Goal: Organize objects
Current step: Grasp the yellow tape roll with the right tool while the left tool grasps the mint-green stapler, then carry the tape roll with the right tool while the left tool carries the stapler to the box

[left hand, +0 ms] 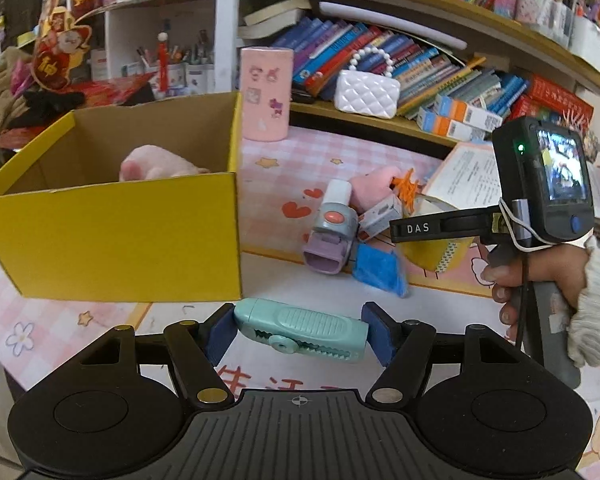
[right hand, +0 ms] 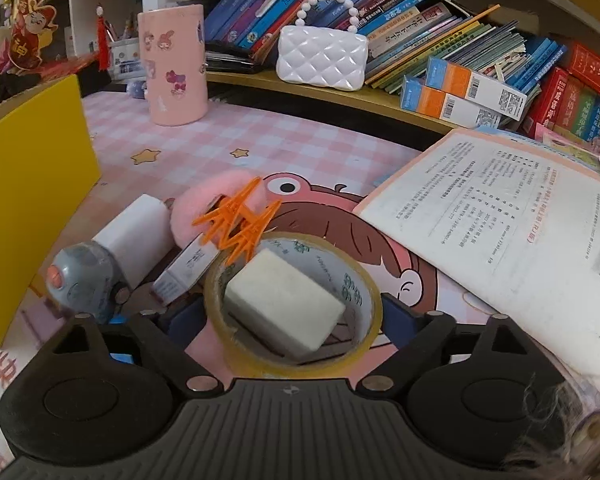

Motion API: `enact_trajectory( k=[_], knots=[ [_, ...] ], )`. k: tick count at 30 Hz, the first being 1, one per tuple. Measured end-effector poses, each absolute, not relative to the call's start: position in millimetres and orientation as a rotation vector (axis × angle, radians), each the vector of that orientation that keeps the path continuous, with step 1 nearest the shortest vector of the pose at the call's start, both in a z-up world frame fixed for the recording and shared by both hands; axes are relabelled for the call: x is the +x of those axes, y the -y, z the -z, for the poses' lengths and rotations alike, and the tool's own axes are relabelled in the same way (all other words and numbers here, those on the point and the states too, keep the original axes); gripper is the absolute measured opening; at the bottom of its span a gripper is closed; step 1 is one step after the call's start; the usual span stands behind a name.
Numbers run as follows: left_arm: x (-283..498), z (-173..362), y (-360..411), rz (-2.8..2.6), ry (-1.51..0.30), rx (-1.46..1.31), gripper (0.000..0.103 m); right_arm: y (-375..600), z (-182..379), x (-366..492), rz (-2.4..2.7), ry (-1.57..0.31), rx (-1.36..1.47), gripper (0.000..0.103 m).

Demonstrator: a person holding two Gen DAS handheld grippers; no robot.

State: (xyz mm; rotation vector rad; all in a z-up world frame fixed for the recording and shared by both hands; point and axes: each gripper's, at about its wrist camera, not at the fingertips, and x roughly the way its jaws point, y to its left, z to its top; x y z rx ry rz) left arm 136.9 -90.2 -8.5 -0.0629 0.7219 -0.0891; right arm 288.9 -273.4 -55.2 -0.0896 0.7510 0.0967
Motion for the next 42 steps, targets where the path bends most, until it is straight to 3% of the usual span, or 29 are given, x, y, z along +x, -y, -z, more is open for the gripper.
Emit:
enact_trajectory(
  k=[13, 22, 28, 42],
  knots=[
    [130, 8, 77, 0.12, -0.675, -0.115, 0.069, 280, 25, 236, -0.105, -0.756, -0.061, 0.086],
    [117, 7, 60, 0.181, -0.658, -0.122, 0.069, 282, -3, 194, 0.016, -0.652, -0.049, 0.086],
    [102, 1, 48, 0.218, -0.636, -0.114, 0.069, 290, 12, 172, 0.119, -0.76, -0.023, 0.086],
    [56, -15, -3, 0.221, -0.594, -0.084, 0.069, 228, 0, 79, 0.093, -0.754, 0.123, 0.086]
  ],
)
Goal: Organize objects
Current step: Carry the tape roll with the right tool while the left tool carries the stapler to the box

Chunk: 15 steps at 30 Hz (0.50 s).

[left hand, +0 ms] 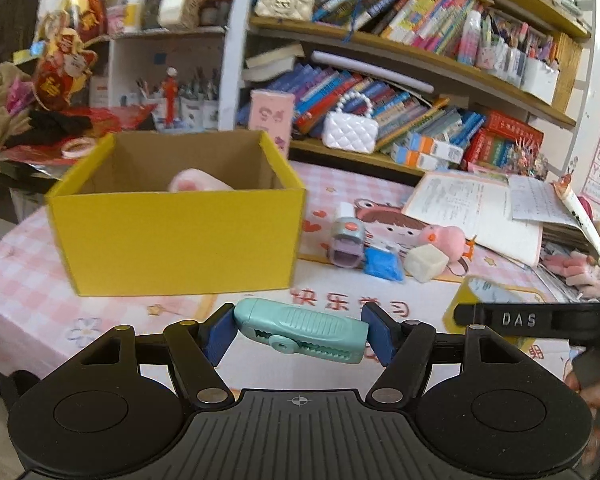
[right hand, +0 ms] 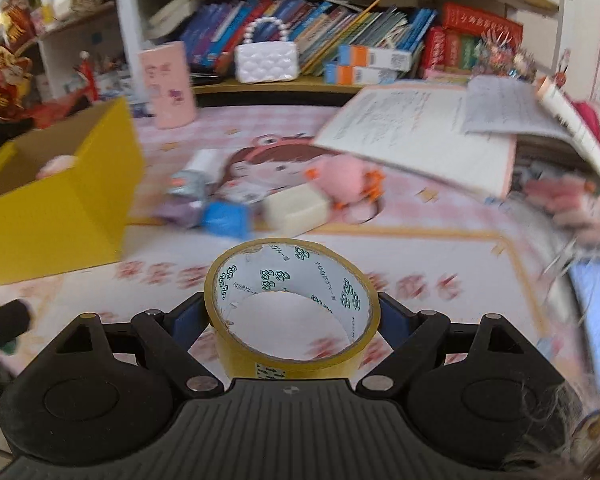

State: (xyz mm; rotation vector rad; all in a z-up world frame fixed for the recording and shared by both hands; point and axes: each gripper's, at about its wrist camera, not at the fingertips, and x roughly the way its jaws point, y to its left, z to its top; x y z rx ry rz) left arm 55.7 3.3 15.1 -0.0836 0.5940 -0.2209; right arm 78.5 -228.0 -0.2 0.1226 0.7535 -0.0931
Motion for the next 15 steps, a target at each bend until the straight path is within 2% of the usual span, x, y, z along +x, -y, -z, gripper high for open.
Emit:
enact_trajectory(
  k=[15],
  knots=[
    [-5, -17, -96, 0.054, -0.562, -0.137, 0.069, 97, 0, 29, -0.172, -0.762, 0.025, 0.086]
  ],
)
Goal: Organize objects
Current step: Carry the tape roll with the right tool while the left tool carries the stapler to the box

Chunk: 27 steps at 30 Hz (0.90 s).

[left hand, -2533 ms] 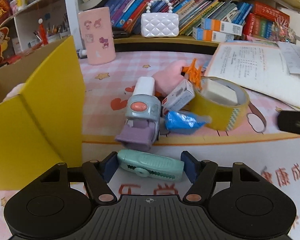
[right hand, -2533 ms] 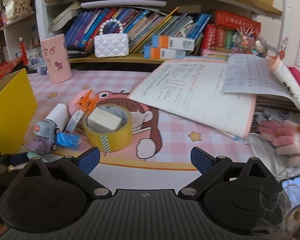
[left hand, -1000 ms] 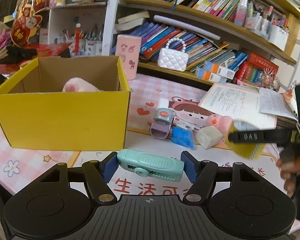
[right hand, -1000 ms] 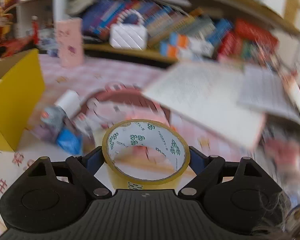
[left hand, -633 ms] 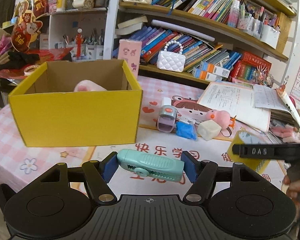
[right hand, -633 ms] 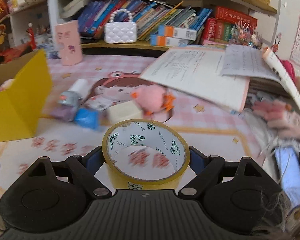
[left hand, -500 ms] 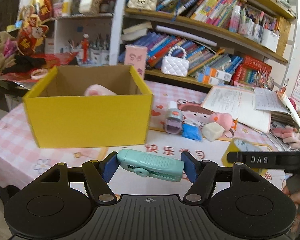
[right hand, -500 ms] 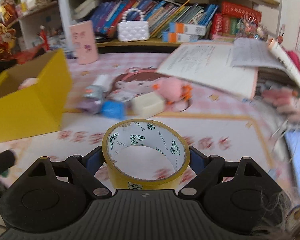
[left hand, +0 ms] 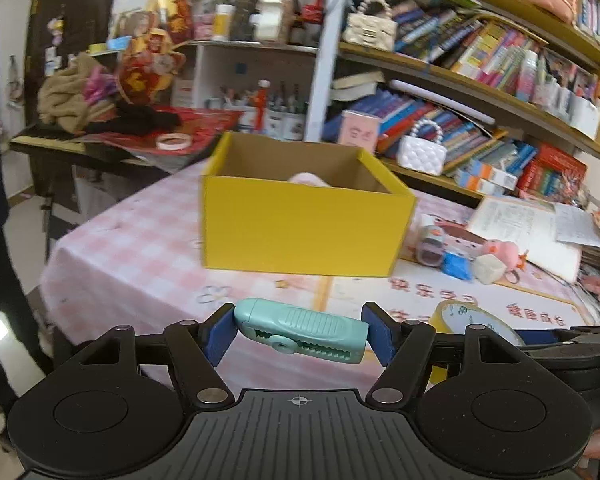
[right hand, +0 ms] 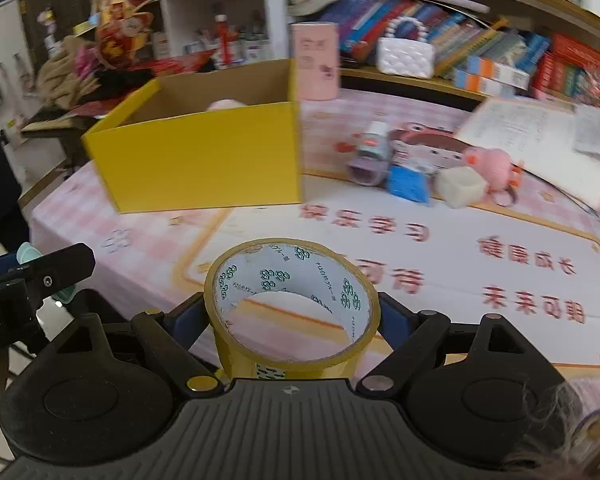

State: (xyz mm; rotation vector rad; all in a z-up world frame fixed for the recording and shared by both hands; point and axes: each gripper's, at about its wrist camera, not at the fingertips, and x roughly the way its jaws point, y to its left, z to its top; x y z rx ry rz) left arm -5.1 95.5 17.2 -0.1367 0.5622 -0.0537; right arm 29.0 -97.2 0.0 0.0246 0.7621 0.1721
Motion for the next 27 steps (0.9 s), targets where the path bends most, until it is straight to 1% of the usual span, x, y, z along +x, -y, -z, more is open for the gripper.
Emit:
enact_trajectory(
  k=[6, 12, 19, 27],
  knots=[
    [-19, -20, -118, 0.016, -0.545, -0.128, 0.069, 62, -3, 22, -0.233, -0.737, -0.014, 0.086],
    [-23, -22, -130, 0.02, -0.528, -0.131, 0.069, 46, -10, 16, -0.234, -0.71, -0.032, 0.086],
    [-14, -36, -131, 0.059, -0.483, -0.129, 0.069, 46, -18, 21, -0.203, -0.688, -0.017, 0.086],
    [22, -61, -133, 0.081, -0.414, -0.145, 0.069, 49, -46, 46, -0.182, -0.614, -0.017, 0.086]
  ],
)
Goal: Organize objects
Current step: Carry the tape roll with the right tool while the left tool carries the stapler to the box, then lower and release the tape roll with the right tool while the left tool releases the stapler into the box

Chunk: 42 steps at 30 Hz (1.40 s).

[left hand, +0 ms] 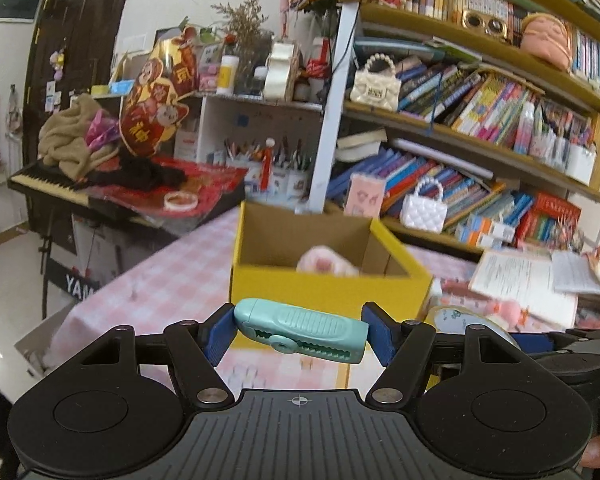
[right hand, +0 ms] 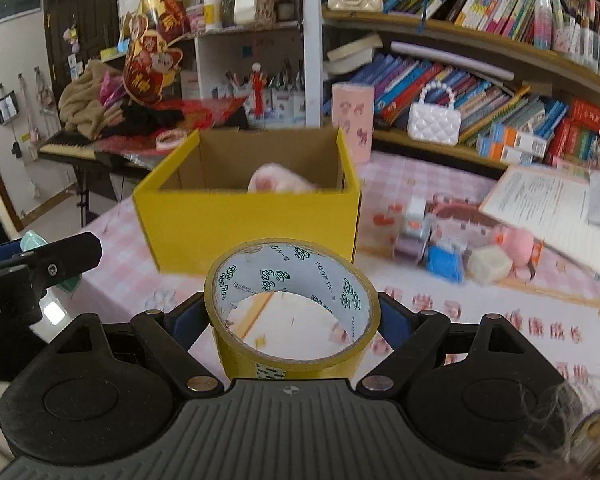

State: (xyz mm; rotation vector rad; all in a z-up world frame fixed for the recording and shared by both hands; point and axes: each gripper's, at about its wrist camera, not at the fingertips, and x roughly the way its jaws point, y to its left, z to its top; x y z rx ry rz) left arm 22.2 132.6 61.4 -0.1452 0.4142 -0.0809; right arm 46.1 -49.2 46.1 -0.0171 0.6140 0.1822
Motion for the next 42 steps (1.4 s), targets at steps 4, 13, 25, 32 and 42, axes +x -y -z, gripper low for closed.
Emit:
enact_trajectory(
  k=[4, 13, 25, 32, 42],
  knots=[
    [52, -74, -133, 0.044, -0.387, -0.156, 0.069, 52, -66, 76, -0.184, -0.575, -0.021, 0.086],
    [126, -86, -125, -0.049, -0.372, -0.146, 0.069, 53, -105, 163, -0.218, -0.477, -0.027, 0.086],
    [212, -47, -108, -0.143, -0.528, -0.103, 0.069, 33, -91, 269, -0.352, -0.53, -0.063, 0.087],
    [235, -25, -101, -0.144, -0.622, -0.019, 0.069, 19, -60, 296, -0.432, -0.632, -0.114, 0.087],
    [243, -7, -84, -0.114, -0.687, 0.084, 0.07, 12, -27, 317, -0.478, -0.772, -0.157, 0.087]
  ],
)
